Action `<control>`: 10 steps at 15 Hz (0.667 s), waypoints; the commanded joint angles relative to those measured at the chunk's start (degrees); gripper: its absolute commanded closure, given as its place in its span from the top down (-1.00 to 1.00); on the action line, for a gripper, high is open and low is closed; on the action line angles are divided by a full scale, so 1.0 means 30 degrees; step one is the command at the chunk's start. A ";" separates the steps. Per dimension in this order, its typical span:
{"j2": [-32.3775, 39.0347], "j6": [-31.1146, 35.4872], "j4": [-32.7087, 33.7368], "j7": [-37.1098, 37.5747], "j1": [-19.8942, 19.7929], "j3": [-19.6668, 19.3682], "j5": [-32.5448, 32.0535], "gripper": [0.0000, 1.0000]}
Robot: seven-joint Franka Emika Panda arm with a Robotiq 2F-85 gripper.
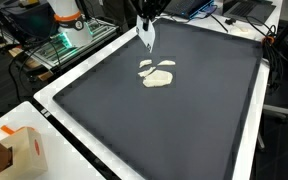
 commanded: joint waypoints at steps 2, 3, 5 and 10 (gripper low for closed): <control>0.1471 -0.0419 0.0460 0.4002 0.0425 -0.0176 -0.2626 -0.98; 0.1781 -0.0518 0.0568 0.4748 0.0524 -0.0218 -0.3058 -0.98; 0.2369 -0.0708 0.0747 0.6139 0.0726 -0.0309 -0.3861 -0.98; 0.3753 -0.1887 0.1463 0.8532 0.1176 -0.0556 -0.5105 -0.98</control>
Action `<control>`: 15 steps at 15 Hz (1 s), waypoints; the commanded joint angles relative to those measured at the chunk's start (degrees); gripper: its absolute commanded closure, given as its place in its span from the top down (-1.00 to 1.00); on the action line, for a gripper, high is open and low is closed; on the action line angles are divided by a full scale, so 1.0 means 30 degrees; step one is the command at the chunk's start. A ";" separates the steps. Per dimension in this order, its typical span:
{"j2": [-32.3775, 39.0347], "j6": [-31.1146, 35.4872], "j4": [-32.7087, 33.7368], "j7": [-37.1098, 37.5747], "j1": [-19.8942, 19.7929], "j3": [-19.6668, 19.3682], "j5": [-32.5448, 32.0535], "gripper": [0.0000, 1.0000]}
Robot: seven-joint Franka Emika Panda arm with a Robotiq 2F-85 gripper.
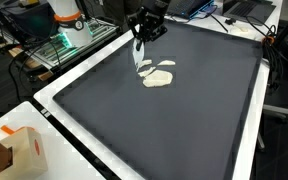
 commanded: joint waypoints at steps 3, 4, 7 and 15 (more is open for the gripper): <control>0.1399 -0.1788 0.0964 0.1823 0.0757 -0.0517 -0.1135 -0.98; 0.1567 -0.1990 0.1021 0.1948 0.0822 -0.0552 -0.1221 -0.98; 0.2089 -0.2718 0.1290 0.1913 0.0981 -0.0592 -0.1347 -0.98; 0.3460 -0.3890 0.2057 0.1481 0.1574 -0.0606 -0.2027 -0.98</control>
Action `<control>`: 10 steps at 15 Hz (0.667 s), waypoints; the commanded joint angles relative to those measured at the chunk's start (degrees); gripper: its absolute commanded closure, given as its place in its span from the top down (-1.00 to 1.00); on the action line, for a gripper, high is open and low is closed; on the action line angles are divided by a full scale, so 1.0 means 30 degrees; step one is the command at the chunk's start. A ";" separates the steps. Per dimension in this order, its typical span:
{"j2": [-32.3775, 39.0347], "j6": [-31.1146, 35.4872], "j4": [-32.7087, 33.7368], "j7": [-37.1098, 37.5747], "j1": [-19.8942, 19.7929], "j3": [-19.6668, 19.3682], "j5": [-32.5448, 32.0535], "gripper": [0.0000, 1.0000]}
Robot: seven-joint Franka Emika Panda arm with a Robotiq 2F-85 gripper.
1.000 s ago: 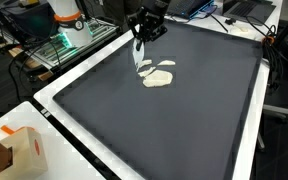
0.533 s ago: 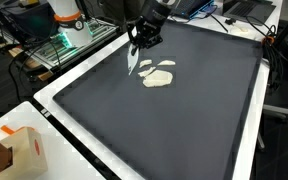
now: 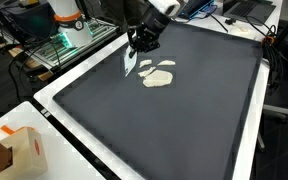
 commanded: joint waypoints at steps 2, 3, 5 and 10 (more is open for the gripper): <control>0.0984 -0.0945 0.0763 -0.0169 0.0699 -0.0238 -0.0947 -0.98; 0.1138 -0.1041 0.0865 -0.0243 0.0789 -0.0232 -0.1079 -0.98; 0.1388 -0.1142 0.0992 -0.0476 0.0974 -0.0210 -0.1428 -0.98; 0.2005 -0.1224 0.1273 -0.1046 0.1458 -0.0170 -0.2610 -0.98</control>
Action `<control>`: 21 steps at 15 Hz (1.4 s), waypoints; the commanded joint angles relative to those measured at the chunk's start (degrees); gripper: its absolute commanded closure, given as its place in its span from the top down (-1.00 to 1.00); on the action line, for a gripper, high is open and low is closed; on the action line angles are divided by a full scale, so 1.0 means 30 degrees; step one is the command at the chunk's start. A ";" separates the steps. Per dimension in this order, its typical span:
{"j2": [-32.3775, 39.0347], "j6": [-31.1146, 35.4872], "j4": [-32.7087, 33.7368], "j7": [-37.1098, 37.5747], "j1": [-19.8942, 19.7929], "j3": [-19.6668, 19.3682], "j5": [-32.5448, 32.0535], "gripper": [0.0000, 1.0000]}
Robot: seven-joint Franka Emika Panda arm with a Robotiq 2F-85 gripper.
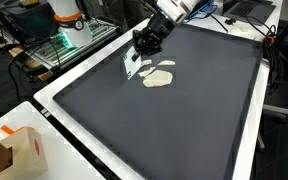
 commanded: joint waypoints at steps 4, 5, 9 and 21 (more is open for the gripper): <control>0.0824 -0.0369 0.0410 -0.1360 0.0691 -0.0050 -0.1586 -0.98; 0.0868 -0.0326 0.0404 -0.1640 0.0740 -0.0016 -0.1736 -0.98; 0.0930 -0.0205 0.0365 -0.3097 0.0889 0.0135 -0.1972 -0.98; 0.0355 0.1517 -0.0173 -0.8320 0.0901 0.0697 -0.2135 -0.98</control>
